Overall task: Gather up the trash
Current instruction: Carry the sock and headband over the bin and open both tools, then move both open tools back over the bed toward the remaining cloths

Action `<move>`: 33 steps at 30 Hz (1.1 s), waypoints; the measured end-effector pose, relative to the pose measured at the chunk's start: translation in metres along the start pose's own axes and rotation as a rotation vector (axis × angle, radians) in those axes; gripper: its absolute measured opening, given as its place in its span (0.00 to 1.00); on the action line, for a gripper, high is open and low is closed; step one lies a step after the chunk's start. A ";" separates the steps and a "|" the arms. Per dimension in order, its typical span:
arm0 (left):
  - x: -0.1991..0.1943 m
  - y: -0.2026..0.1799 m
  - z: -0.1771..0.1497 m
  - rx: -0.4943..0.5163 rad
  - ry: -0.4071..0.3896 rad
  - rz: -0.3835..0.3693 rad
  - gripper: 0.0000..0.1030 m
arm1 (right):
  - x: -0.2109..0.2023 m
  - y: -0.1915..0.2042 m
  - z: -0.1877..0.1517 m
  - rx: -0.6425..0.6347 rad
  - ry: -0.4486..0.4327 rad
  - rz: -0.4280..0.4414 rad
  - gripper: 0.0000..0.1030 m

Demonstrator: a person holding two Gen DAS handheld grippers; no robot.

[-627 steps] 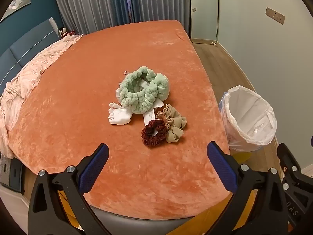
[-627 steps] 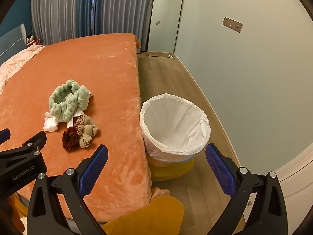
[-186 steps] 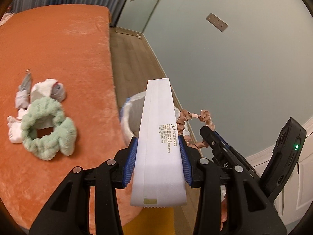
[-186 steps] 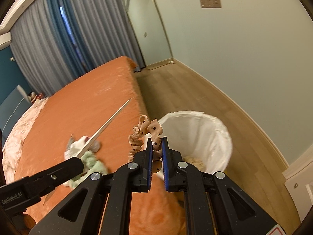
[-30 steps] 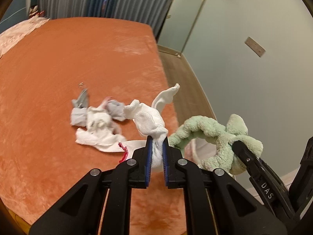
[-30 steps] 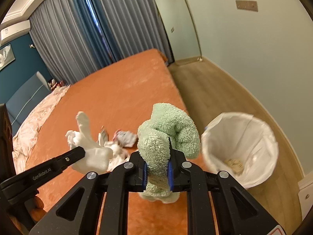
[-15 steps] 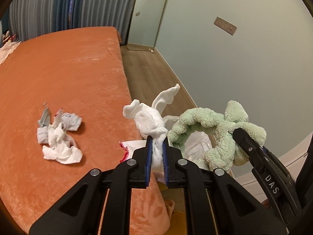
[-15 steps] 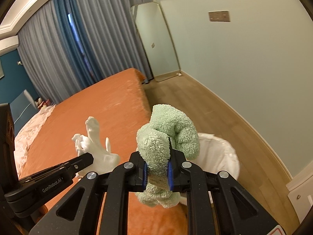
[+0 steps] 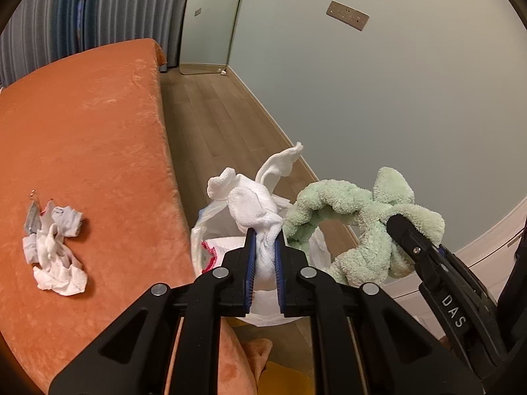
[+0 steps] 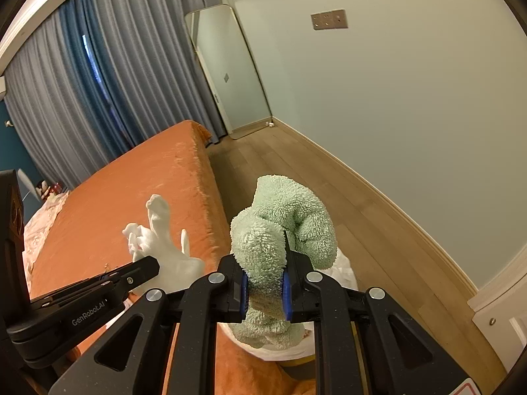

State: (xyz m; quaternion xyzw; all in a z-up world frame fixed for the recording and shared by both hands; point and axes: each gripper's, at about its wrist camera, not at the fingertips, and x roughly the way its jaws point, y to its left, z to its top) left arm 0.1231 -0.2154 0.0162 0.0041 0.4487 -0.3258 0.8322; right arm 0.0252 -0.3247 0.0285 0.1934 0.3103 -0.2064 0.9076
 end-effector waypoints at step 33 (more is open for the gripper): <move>-0.015 0.071 -0.015 -0.107 -0.048 0.127 0.55 | 0.026 0.043 -0.016 -0.094 0.047 0.015 0.45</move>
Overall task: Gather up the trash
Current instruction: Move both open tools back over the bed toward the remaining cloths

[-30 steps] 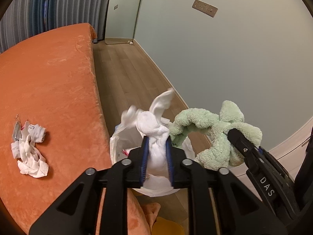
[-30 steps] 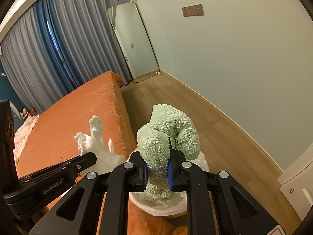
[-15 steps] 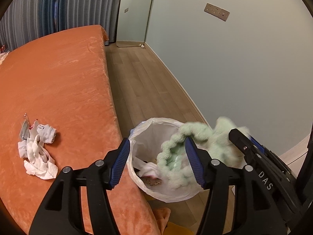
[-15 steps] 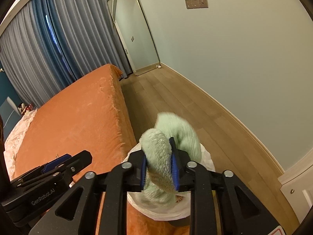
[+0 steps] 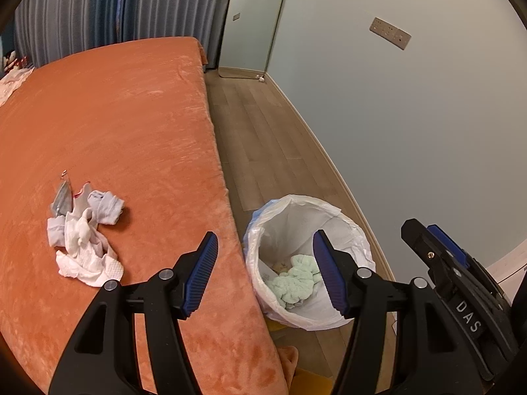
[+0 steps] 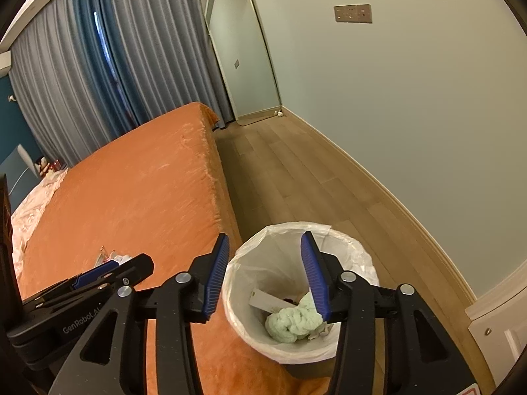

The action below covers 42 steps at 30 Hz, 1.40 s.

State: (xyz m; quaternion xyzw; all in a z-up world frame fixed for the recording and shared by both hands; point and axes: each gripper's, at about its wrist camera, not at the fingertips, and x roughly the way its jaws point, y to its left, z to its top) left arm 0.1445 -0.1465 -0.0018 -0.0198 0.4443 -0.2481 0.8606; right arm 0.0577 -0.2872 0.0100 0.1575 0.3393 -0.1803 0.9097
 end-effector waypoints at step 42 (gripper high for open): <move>-0.046 0.208 -0.058 -0.302 0.010 0.218 0.72 | 0.019 0.158 -0.081 -0.208 0.140 0.131 0.61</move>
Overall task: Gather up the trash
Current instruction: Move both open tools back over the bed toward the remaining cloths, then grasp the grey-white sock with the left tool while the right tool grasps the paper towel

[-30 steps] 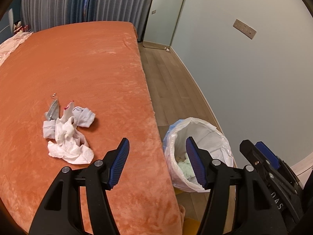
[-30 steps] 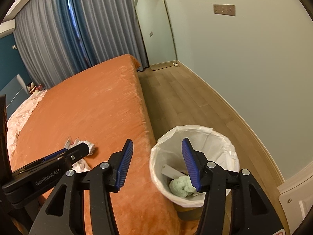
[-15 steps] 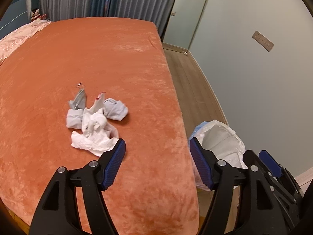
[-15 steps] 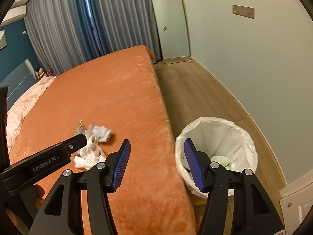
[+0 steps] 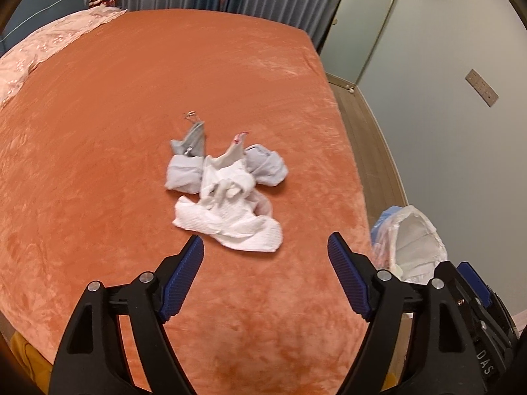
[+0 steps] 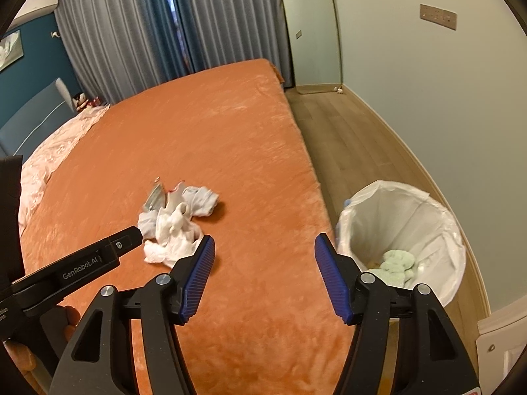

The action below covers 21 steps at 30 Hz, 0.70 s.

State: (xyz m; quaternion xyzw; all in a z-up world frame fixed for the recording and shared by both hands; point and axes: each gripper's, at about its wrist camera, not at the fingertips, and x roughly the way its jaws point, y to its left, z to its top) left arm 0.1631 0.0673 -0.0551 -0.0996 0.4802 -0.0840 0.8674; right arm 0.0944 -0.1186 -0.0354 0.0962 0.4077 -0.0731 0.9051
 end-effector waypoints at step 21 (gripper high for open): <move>0.081 0.125 0.021 -0.162 0.121 0.134 0.77 | 0.134 0.090 -0.029 -0.038 0.215 0.110 0.64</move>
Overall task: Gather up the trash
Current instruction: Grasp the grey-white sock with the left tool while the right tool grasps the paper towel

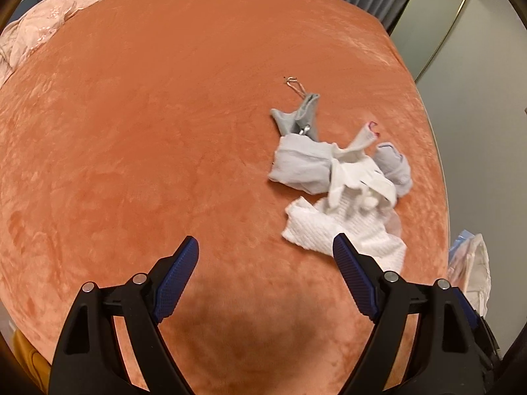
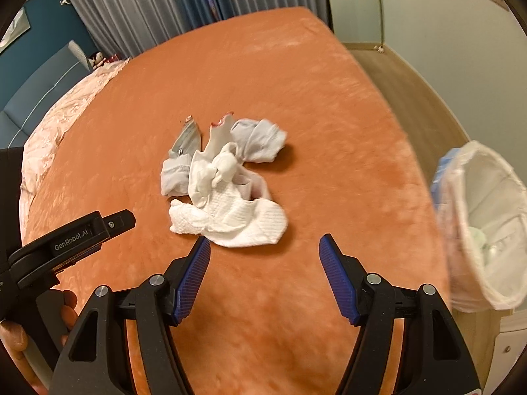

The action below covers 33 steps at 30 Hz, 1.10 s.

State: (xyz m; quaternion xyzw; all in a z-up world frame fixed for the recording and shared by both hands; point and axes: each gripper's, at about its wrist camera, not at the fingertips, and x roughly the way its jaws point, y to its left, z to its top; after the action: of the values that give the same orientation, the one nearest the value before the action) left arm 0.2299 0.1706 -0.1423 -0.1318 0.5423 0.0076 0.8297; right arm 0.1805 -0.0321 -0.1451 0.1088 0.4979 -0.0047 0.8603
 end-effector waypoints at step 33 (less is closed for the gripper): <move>0.046 -0.002 0.022 -0.043 0.093 -0.163 0.19 | 0.052 -0.007 -0.029 0.107 0.148 0.112 0.16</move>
State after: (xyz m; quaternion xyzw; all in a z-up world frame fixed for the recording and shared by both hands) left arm 0.2687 0.1672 -0.1750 -0.1933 0.5674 -0.0542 0.7986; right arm 0.1813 -0.0278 -0.2048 0.1822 0.5521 0.0249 0.8132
